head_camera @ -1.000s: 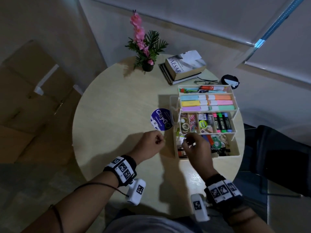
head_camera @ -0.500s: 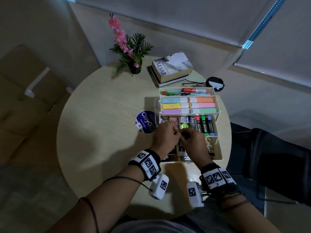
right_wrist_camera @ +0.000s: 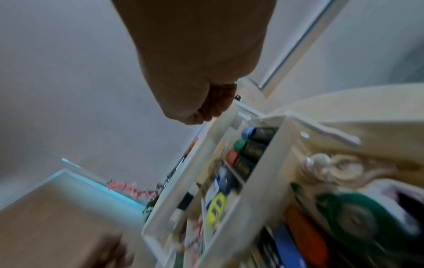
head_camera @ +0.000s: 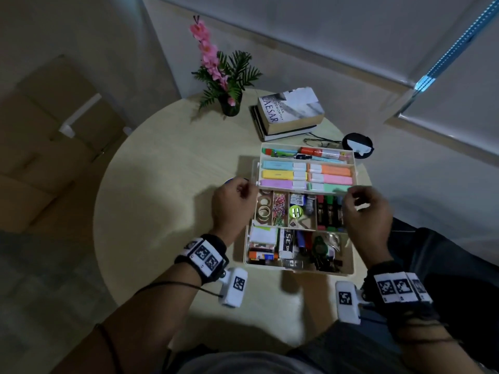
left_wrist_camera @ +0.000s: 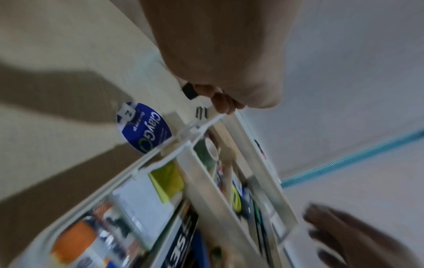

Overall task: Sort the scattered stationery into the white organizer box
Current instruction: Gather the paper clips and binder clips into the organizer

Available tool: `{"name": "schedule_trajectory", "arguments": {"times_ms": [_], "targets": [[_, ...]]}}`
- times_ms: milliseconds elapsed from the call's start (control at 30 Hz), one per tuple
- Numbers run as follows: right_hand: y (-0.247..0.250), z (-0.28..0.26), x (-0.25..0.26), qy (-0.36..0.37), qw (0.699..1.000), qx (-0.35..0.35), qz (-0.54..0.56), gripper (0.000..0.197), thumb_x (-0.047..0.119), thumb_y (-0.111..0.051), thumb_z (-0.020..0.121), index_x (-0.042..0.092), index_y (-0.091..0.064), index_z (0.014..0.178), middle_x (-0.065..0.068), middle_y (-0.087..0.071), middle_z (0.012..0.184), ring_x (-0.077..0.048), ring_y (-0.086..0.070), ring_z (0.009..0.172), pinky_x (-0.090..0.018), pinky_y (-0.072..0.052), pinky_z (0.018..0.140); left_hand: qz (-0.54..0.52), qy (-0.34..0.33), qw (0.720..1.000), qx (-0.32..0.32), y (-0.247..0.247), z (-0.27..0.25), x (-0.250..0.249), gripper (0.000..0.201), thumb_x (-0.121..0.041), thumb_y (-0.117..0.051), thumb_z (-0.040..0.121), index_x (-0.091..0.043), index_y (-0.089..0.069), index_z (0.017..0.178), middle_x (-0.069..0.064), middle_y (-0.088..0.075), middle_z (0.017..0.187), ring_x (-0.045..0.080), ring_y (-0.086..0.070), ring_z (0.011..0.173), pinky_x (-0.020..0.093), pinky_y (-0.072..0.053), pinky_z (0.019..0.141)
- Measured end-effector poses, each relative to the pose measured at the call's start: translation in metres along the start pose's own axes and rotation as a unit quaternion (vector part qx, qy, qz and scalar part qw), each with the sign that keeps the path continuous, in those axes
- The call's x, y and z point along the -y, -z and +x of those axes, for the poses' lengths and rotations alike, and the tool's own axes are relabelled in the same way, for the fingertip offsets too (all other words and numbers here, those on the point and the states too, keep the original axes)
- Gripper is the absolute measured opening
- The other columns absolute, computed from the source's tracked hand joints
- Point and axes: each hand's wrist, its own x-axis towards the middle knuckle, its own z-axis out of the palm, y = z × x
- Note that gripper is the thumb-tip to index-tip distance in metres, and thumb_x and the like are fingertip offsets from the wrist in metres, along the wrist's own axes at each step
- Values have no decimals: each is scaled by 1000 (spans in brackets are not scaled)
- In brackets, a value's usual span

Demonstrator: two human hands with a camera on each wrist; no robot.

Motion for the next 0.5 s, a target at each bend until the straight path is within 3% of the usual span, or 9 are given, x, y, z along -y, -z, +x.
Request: {"name": "schedule_trajectory", "arguments": {"times_ms": [67, 167, 233, 300, 400, 500], "targets": [[6, 22, -9, 4, 998, -33, -46, 15, 24, -67, 95, 16, -68, 109, -4, -68, 105, -21, -64, 88, -41, -56, 75, -1, 75, 997, -17, 0, 27, 12, 28, -26, -62, 95, -12, -64, 71, -3, -63, 62, 13, -55, 54, 30, -43, 51], [4, 46, -13, -51, 995, 13, -82, 37, 34, -66, 99, 11, -64, 127, -13, -66, 120, -25, -65, 88, -35, -52, 80, 11, 175, 978, 108, -6, 68, 31, 31, -30, -56, 96, -4, -64, 82, 9, -70, 72, 26, -69, 67, 38, -53, 60], [-1, 51, -15, -83, 992, 49, -79, 38, 37, -65, 100, 10, -66, 128, -10, -73, 114, -23, -68, 85, -37, -56, 81, 6, 199, 962, 185, -13, 87, 37, 32, -32, -56, 97, -3, -68, 96, 14, -76, 85, 30, -76, 77, 42, -61, 71], [-6, 53, -20, -70, 992, 61, -90, 32, 35, -64, 100, 11, -72, 120, -7, -78, 106, -21, -71, 84, -36, -59, 77, 0, 192, 955, 225, -22, 101, 38, 30, -31, -60, 97, -5, -71, 105, 16, -77, 95, 30, -77, 81, 43, -65, 77], [-7, 51, -22, -57, 992, 54, -101, 28, 31, -64, 101, 11, -78, 114, -6, -80, 102, -16, -71, 82, -26, -51, 72, 30, 158, 945, 284, -35, 113, 31, 23, -24, -59, 96, -8, -76, 96, 15, -78, 92, 33, -77, 79, 41, -66, 69], [-5, 51, -22, -61, 994, 52, -76, 27, 29, -65, 100, 12, -80, 113, -4, -81, 99, -15, -74, 82, -27, -55, 73, 92, 142, 944, 285, -47, 119, 29, 18, -11, -58, 96, -10, -74, 87, 13, -75, 87, 25, -70, 66, 26, -54, 48]]}}
